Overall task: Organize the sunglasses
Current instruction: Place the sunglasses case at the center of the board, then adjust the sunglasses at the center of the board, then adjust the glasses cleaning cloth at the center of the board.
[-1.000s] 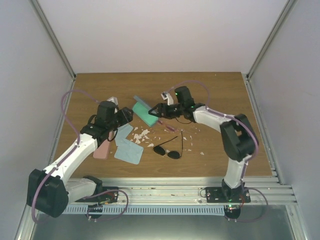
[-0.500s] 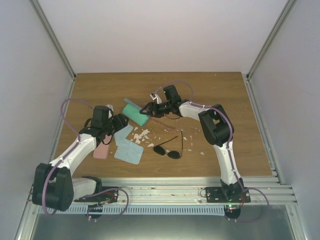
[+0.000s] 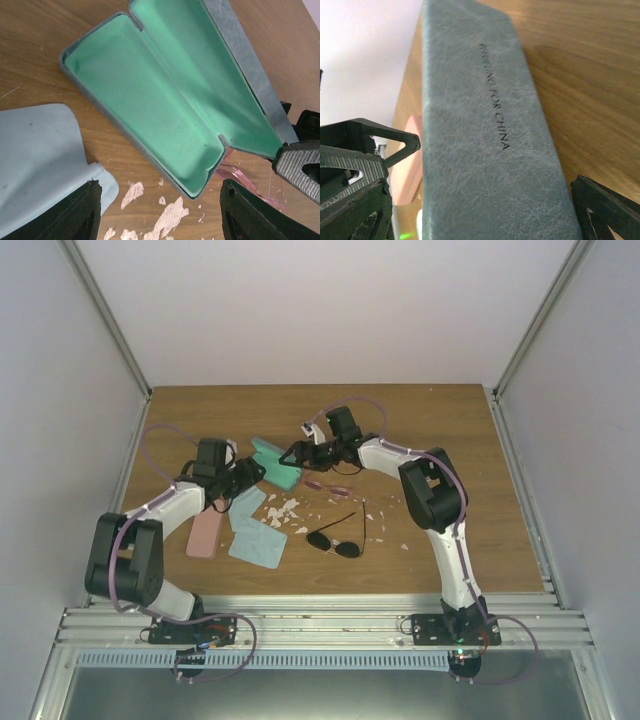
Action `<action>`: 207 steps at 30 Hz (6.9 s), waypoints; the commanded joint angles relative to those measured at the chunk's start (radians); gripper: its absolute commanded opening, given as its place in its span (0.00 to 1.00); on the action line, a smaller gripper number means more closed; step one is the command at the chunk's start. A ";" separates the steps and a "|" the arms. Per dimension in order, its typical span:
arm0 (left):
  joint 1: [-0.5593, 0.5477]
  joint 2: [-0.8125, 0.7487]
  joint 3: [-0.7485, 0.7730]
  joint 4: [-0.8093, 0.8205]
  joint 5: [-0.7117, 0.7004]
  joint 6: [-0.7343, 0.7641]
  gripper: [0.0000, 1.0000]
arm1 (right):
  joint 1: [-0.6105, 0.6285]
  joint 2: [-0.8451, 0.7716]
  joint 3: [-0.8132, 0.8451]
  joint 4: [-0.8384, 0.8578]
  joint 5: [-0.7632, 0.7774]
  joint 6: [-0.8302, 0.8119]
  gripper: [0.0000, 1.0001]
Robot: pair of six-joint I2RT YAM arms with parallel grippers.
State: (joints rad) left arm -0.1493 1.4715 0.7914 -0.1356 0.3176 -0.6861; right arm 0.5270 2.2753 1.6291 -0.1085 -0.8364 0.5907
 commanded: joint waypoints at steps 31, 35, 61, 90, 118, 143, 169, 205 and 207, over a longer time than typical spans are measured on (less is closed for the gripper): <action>-0.115 0.295 0.140 0.007 0.003 0.009 0.17 | 0.184 -0.294 -0.357 -0.188 0.668 -0.141 0.35; -0.156 0.337 0.180 -0.016 -0.031 0.013 0.16 | 0.161 -0.289 -0.388 -0.190 0.756 -0.108 0.35; -0.215 0.103 0.130 -0.085 -0.096 0.086 0.32 | 0.381 -0.525 -0.453 -0.250 0.721 -0.084 0.50; -0.185 -0.188 -0.231 -0.182 0.092 0.046 0.51 | 0.410 -0.555 -0.528 -0.681 1.294 0.323 0.65; -0.113 -0.419 -0.265 -0.253 -0.125 -0.032 0.46 | 0.521 -0.303 -0.356 -0.185 0.823 0.011 0.45; -0.110 -0.395 -0.306 -0.139 0.152 0.041 0.46 | 0.518 -0.421 -0.532 -0.375 0.961 0.151 0.01; -0.311 -0.116 -0.331 0.064 0.195 -0.021 0.26 | 0.526 -0.581 -0.571 -0.326 0.887 0.025 0.21; -0.455 -0.297 -0.319 -0.148 0.090 -0.082 0.13 | 0.520 -0.445 -0.548 -0.206 0.803 0.082 0.07; -0.455 -0.282 -0.322 -0.095 0.116 -0.096 0.13 | 0.518 -0.438 -0.549 -0.194 0.798 0.083 0.06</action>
State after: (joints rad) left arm -0.5961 1.1904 0.4728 -0.3759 0.3340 -0.7540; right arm 1.0451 1.8206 1.0550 -0.3382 -0.0231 0.6777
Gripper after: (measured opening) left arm 0.126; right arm 0.066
